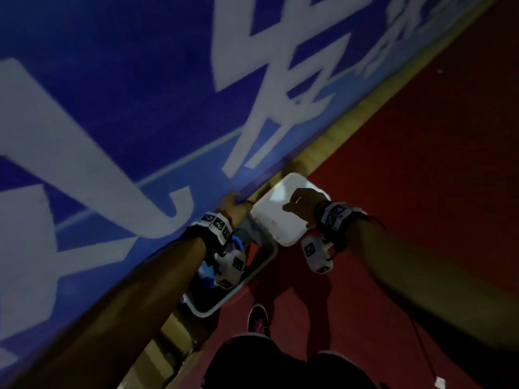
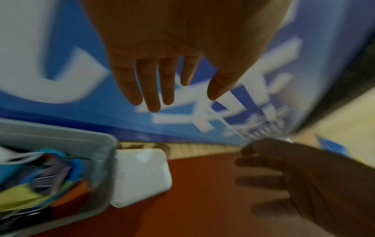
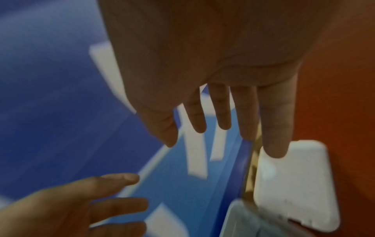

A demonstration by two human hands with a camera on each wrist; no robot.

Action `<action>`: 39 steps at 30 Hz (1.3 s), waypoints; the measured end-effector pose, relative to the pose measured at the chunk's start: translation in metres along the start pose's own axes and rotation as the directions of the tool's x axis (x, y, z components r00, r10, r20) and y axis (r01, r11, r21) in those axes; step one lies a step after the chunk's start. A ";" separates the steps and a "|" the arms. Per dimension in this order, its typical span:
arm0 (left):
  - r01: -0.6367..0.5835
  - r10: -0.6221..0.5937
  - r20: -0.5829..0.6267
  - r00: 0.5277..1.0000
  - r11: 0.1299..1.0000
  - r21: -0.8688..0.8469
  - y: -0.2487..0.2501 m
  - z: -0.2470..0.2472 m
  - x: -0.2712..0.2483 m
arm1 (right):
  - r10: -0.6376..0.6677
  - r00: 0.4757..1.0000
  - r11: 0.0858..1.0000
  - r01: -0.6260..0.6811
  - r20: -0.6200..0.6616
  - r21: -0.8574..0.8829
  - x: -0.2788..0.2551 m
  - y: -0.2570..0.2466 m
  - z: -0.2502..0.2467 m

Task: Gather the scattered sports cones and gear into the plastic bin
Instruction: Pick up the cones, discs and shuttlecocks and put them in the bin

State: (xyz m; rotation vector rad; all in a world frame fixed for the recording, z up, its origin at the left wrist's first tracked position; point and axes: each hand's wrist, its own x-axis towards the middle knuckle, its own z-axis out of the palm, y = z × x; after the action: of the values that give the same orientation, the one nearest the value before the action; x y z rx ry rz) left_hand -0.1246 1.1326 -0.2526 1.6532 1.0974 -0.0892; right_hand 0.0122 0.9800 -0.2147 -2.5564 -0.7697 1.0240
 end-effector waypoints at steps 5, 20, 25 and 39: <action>-0.258 0.219 0.235 0.947 0.954 0.150 0.082 0.141 -0.043 | 0.154 0.961 0.975 -0.110 -0.228 0.193 -0.081 0.110 -0.053; -0.877 0.204 0.935 0.290 0.448 0.174 0.065 0.648 -0.457 | 0.897 0.328 0.404 -0.342 -0.295 0.848 -0.584 0.561 0.037; -0.975 0.050 0.997 0.055 0.220 0.043 0.023 0.760 -0.600 | 0.981 0.123 0.176 -0.268 -0.148 0.947 -0.704 0.638 0.102; -0.947 -0.314 0.900 -0.301 -0.011 -0.320 -0.020 1.088 -0.855 | 0.950 -0.229 -0.236 -0.089 0.210 0.968 -0.928 0.885 0.147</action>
State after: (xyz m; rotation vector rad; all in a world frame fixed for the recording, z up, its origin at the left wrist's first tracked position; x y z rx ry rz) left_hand -0.1319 -0.2515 -0.2263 2.0379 -1.6511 -1.1815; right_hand -0.3246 -0.2653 -0.1937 -1.6182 1.7486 -0.1297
